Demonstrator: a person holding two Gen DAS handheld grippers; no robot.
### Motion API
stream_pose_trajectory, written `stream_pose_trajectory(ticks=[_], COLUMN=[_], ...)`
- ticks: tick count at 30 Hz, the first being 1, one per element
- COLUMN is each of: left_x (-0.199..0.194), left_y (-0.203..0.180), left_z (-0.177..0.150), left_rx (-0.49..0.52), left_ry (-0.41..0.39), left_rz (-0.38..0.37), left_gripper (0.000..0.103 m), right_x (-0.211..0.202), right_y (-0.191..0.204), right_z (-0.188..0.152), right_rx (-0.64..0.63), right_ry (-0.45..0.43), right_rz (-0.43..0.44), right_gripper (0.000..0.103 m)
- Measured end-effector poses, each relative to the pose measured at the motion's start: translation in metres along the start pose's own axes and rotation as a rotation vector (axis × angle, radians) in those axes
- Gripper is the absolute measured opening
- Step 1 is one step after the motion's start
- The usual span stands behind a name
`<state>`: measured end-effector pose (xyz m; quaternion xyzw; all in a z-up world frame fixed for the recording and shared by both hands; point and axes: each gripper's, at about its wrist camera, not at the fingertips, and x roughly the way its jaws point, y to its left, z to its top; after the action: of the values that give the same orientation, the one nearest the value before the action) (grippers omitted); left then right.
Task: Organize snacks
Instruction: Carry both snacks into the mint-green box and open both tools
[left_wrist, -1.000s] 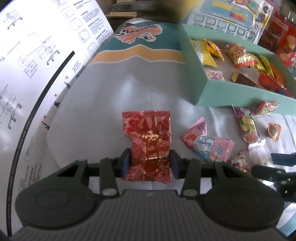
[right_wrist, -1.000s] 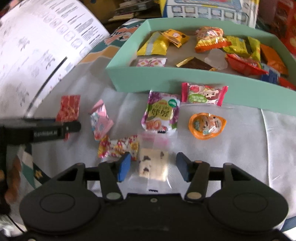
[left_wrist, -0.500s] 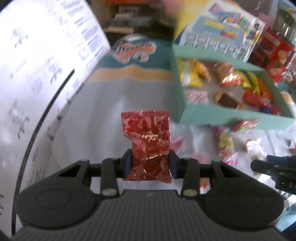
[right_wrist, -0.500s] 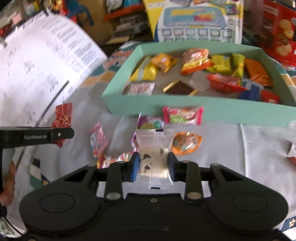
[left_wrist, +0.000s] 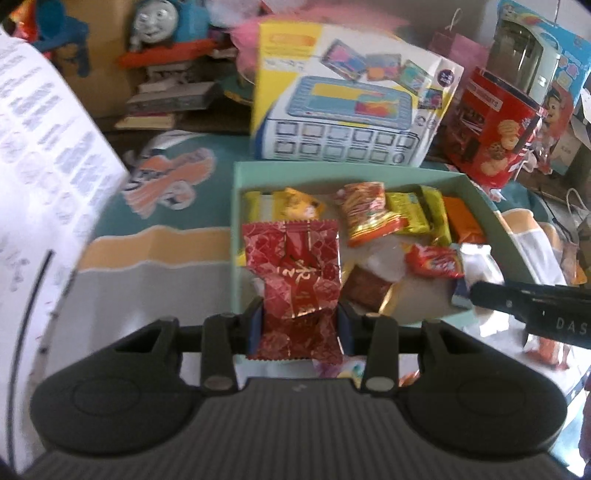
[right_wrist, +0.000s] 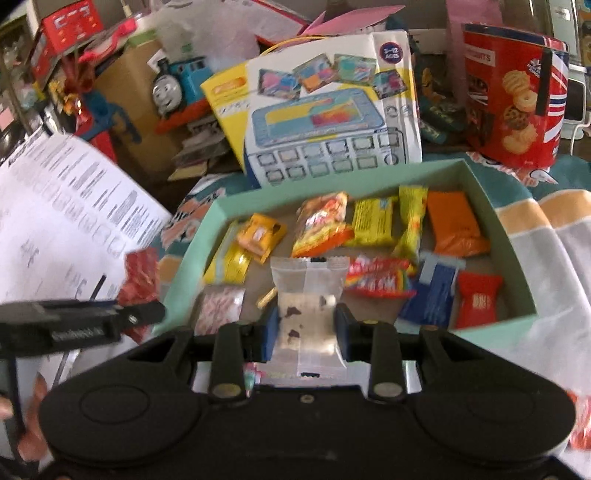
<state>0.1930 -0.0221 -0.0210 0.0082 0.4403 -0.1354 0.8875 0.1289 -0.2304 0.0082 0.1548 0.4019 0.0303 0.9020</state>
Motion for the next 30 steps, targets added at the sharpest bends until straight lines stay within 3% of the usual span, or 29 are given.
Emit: stream_pose_trajectory(ticks=[11,19,20,22,23,24,30], left_x=[0.08,0.11,0.111,0.111,0.11,0.108,0.096], left_y=[-0.017,-0.016,-0.017,-0.019,-0.019,-0.019,-0.017], left_z=[0.036,0.041,0.041,0.04,0.04,0.039,0.038], left_rx=[0.043,0.038,0.04,0.042,0.041,0.042,0.03], left_ry=[0.081,0.116,0.118,0.115,0.108,0.092,0.095], left_rz=[-0.003,-0.02,-0.019,-0.007,0.001,0.014,0.03], left_gripper=[0.039,0.041,0.044,0.073,0.098,0.103,0.103], right_x=[0.081,0.123,0.126,0.127,0.126,0.124,0.105], right_y=[0.008,0.021,0.021,0.021,0.02,0.019,0.019], right_z=[0.049,0.076,0.079,0.083,0.083,0.083,0.076], right_rx=[0.014,0.008,0.01,0.016,0.021,0.024,0.031], right_ry=[0.055,0.059,0.055,0.042,0.033,0.021,-0.002], right_rz=[0.048,0.081,0.079,0.082,0.082,0.076,0.066], right_gripper=[0.032,0.034,0.037,0.054,0.072,0.084,0.093])
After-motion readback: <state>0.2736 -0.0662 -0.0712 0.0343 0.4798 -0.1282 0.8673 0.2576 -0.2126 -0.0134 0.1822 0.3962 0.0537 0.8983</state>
